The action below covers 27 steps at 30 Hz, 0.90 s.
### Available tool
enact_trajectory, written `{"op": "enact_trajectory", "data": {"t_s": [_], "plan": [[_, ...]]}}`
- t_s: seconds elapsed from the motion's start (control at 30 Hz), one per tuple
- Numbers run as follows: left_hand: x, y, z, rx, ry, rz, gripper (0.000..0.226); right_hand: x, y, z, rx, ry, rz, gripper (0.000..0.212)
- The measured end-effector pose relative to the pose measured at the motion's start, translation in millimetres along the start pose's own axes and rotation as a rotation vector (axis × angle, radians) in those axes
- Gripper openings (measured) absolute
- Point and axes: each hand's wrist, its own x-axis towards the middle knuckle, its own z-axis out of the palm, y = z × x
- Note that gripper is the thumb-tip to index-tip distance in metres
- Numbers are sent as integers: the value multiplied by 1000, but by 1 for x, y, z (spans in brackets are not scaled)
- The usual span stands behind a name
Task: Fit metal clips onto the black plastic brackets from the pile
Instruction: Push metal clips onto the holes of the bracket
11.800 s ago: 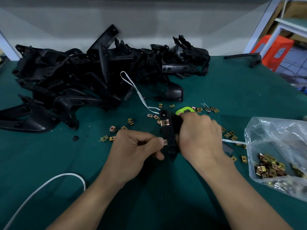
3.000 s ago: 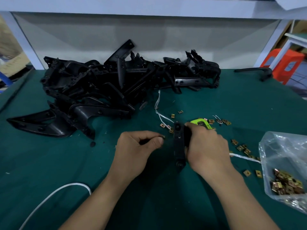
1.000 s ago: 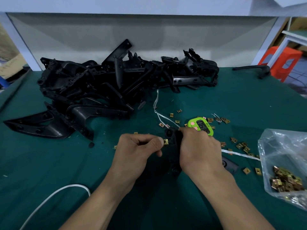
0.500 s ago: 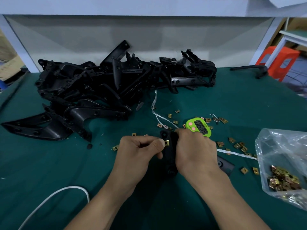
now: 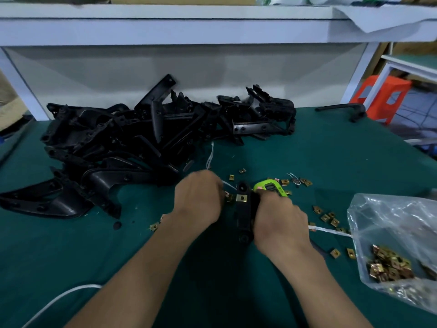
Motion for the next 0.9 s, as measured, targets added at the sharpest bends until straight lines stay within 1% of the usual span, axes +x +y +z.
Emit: {"op": "enact_trajectory", "data": {"t_s": [0.07, 0.17, 0.23, 0.27, 0.33, 0.4, 0.47, 0.5, 0.6, 0.67, 0.73, 0.8, 0.83, 0.9], "plan": [[9, 2, 3, 75, -42, -8, 13, 0, 1, 2, 13, 6, -13, 26], [22, 0, 3, 43, -65, 3, 10, 1, 4, 6, 21, 24, -21, 24], [21, -2, 3, 55, -57, 27, 13, 2, 5, 8, 10, 29, -22, 27], [18, -4, 3, 49, -28, 44, 16, 2, 5, 8, 9, 30, -25, 29], [9, -9, 3, -61, 75, 75, 19, 2, 6, 9, 21, 30, -29, 30], [-4, -14, -3, -261, 162, 42, 19, 3, 5, 9, 27, 25, -28, 31], [-21, -17, -11, -471, 174, -32, 25, 3, 4, 8, 30, 10, -24, 32], [-31, -19, -13, -534, 170, -66, 26, 3, 3, 8, 31, 2, -22, 33], [-65, -28, -13, -595, 155, -123, 26, 1, 1, 6, 41, -5, -30, 32], [-87, -32, -12, -546, 144, -72, 32, -1, -1, 6, 48, -3, -44, 30], [-102, -35, -7, -364, 176, 41, 40, -3, -3, 7, 40, -6, -57, 27], [-108, -38, -4, -186, 215, 128, 26, -4, -4, 7, 25, -5, -62, 27], [-108, -39, -5, -102, 214, 137, 21, -4, -4, 7, 18, -2, -63, 28], [-107, -37, -8, 73, 178, 130, 24, -4, -3, 7, 7, 1, -58, 30]]}}
